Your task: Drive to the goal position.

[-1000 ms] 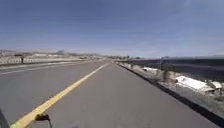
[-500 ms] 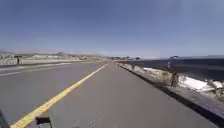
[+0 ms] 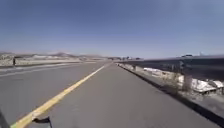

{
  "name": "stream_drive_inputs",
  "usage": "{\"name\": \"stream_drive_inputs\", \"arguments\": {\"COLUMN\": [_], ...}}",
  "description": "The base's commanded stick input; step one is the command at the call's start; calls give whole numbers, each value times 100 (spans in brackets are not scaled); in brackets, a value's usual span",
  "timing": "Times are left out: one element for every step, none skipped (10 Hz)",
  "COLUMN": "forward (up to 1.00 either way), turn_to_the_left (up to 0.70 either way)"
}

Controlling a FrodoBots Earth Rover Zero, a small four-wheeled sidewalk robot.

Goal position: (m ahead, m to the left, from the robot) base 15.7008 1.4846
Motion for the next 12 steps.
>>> {"name": "stream_drive_inputs", "arguments": {"forward": [85, 85, 85, 85, 85, 85, 85, 85, 85, 85, 85, 85], "turn_to_the_left": [0, 0, 0, 0, 0, 0, 0, 0, 0, 0, 0, 0]}}
